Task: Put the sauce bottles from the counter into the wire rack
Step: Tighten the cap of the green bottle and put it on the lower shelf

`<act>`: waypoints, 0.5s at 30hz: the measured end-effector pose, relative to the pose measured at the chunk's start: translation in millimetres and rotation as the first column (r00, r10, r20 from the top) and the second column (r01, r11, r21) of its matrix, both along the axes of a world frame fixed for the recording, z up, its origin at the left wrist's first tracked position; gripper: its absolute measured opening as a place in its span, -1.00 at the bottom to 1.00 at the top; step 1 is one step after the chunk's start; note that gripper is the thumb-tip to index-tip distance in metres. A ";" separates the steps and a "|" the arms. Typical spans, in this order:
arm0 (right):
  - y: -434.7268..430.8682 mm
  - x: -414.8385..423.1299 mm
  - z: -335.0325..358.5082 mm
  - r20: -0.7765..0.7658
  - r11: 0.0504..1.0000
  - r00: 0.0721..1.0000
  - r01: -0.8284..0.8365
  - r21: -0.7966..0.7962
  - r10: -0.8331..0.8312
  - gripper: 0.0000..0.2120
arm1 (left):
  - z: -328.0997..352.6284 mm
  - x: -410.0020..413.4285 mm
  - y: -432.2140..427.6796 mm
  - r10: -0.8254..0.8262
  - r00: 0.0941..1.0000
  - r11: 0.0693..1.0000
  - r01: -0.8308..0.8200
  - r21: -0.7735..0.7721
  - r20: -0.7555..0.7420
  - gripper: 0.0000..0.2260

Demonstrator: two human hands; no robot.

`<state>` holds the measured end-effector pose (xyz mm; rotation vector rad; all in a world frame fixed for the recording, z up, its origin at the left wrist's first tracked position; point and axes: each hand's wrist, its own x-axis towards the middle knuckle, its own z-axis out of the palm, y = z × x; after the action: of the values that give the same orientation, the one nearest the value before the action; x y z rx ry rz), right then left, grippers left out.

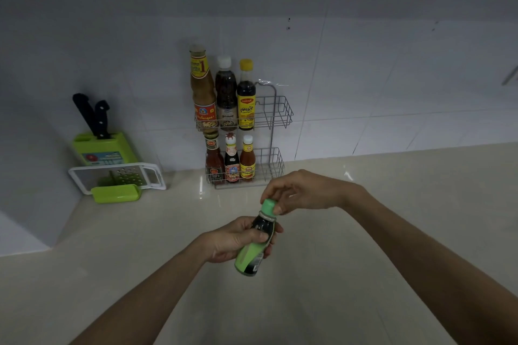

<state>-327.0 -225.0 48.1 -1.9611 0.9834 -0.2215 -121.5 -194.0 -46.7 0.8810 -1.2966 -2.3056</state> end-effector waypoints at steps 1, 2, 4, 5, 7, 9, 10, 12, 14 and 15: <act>0.6 3.4 0.0 -0.060 0.999 0.998 0.036 -0.029 -0.038 -0.78 | 0.5 -1.8 -0.2 0.032 0.999 0.999 -0.031 -0.032 0.035 -0.71; 1.3 6.1 -0.2 -0.118 0.996 0.991 0.053 -0.076 -0.062 -0.70 | 1.0 -3.7 -0.4 0.064 0.996 0.996 -0.061 -0.060 0.057 -0.72; 1.0 7.7 -1.5 -0.175 0.984 0.983 0.026 -0.176 -0.058 -0.61 | 3.5 -6.3 -1.4 0.111 0.992 0.989 -0.104 -0.105 0.059 -0.74; 1.5 7.6 -0.4 -0.155 0.980 0.987 0.003 -0.198 -0.034 -0.61 | 5.5 -6.7 -2.6 0.121 0.991 0.985 -0.113 -0.129 0.053 -0.75; 1.9 6.5 2.9 -0.074 0.974 0.997 -0.002 -0.225 -0.015 -0.63 | 8.7 -5.6 -4.9 0.117 0.991 0.979 -0.104 -0.173 0.065 -0.76; 2.2 8.0 5.0 -0.097 0.969 0.992 0.059 -0.240 -0.084 -0.67 | 9.6 -5.8 -5.1 0.096 0.991 0.977 -0.077 -0.199 0.089 -0.76; 1.3 8.8 5.1 -0.147 0.965 0.983 0.068 -0.253 -0.108 -0.62 | 8.7 -6.8 -4.1 0.087 0.992 0.977 -0.065 -0.205 0.097 -0.76; 0.5 7.7 5.9 -0.194 0.980 0.979 0.027 -0.199 -0.066 -0.60 | 6.2 -8.3 -1.5 0.094 0.991 0.975 -0.072 -0.209 0.100 -0.76; 0.3 3.1 7.5 -0.159 0.987 0.987 -0.050 -0.150 0.026 -0.63 | 4.3 -6.6 -0.5 0.118 0.988 0.972 -0.094 -0.213 0.100 -0.77; 1.1 1.3 6.6 -0.149 0.989 0.988 -0.048 -0.142 0.026 -0.66 | 4.5 -5.3 -0.5 0.120 0.987 0.971 -0.095 -0.220 0.102 -0.77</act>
<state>-325.7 -224.0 54.7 -2.1519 1.0495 -0.1322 -126.8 -194.4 -42.2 0.9956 -1.4743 -2.0128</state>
